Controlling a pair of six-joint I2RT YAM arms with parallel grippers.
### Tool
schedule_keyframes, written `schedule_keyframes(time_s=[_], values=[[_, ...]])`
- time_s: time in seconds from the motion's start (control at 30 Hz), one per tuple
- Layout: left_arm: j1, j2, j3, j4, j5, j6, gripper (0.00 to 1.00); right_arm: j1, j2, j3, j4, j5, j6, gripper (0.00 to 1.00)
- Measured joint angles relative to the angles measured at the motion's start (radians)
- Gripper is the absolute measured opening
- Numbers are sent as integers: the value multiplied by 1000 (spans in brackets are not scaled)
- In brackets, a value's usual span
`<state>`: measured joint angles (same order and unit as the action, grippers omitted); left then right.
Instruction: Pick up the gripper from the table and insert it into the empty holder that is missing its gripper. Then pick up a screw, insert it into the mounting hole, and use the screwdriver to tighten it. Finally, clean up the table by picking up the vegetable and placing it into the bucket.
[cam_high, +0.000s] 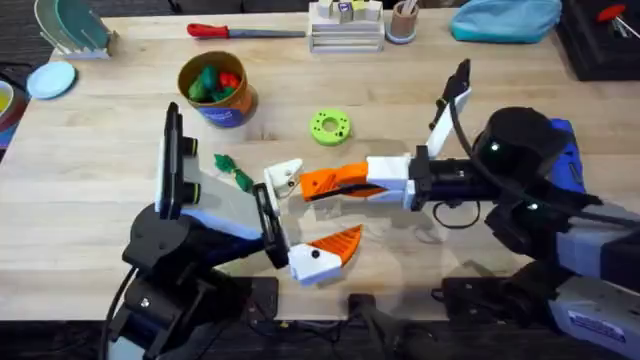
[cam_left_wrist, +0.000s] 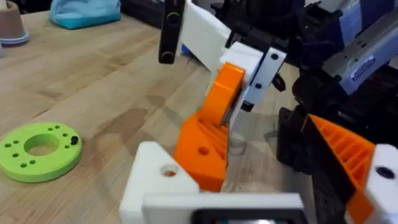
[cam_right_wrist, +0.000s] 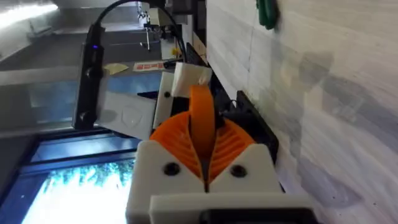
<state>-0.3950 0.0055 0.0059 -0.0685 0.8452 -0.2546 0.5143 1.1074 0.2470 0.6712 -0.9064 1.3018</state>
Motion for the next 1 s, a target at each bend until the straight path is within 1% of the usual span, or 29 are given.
schedule_keyframes(time_s=[0.13,0.23,0.43,0.8,1.0], values=[[0,0,0,0,-4,0,991,6,18,0,16,16,41,9],[0,0,0,0,-4,0,991,7,22,-1,73,27,98,9],[0,0,0,0,-3,0,991,25,22,-1,72,47,147,9],[0,0,0,-2,3,-12,991,141,21,-1,63,212,173,8],[0,0,0,-2,5,-16,991,153,23,-1,64,241,187,8]])
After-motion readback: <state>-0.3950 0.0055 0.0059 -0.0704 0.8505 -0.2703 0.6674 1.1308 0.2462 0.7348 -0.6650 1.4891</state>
